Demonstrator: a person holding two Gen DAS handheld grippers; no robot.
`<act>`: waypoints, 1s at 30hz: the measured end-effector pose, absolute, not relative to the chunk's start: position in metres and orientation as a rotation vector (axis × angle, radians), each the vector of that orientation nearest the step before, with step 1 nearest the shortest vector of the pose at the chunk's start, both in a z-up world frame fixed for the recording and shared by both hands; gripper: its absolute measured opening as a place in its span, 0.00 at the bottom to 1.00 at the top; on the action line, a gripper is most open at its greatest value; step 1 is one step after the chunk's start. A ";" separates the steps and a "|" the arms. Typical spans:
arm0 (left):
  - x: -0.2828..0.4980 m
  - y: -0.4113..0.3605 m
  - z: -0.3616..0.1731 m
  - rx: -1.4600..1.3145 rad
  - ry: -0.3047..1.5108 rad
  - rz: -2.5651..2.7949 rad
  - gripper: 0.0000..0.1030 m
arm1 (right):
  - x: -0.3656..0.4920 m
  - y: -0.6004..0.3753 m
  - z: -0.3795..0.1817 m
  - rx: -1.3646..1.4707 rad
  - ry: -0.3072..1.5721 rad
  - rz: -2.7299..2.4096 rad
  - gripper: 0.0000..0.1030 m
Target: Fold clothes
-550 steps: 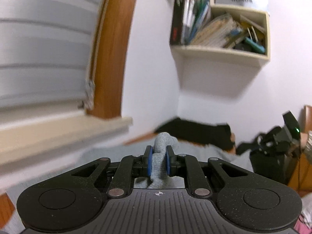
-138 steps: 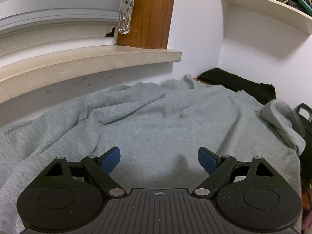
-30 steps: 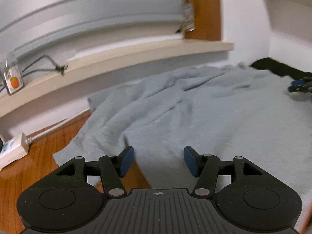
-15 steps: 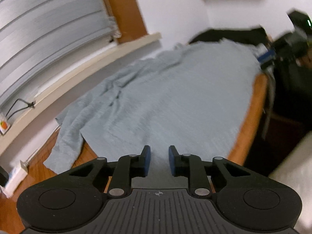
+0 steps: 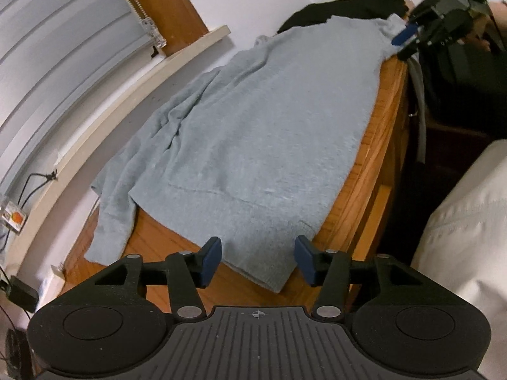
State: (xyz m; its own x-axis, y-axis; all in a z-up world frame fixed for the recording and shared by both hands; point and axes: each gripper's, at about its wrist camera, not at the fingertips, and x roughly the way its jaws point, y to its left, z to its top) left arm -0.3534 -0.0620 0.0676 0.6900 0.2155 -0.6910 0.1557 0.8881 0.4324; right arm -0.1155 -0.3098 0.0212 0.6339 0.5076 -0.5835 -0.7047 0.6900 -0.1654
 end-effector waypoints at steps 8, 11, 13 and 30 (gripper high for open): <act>-0.353 -0.068 0.064 0.489 0.827 -0.001 0.54 | -0.111 -0.311 0.024 -0.403 0.525 0.717 0.42; -0.352 -0.064 0.064 0.475 0.828 -0.009 0.54 | -0.102 -0.317 0.023 -0.317 0.542 0.716 0.32; -0.351 -0.061 0.064 0.467 0.831 -0.014 0.53 | -0.102 -0.318 0.022 -0.315 0.537 0.718 0.32; -0.345 -0.054 0.061 0.399 0.835 -0.053 0.07 | -0.110 -0.301 0.019 -0.457 0.466 0.688 0.10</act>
State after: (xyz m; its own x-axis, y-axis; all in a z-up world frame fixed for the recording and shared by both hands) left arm -0.3455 -0.0542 0.0613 0.6747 0.1088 -0.7301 0.2008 0.9247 0.3234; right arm -0.1098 -0.3010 0.0190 0.6797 0.4910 -0.5449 -0.6884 0.6834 -0.2430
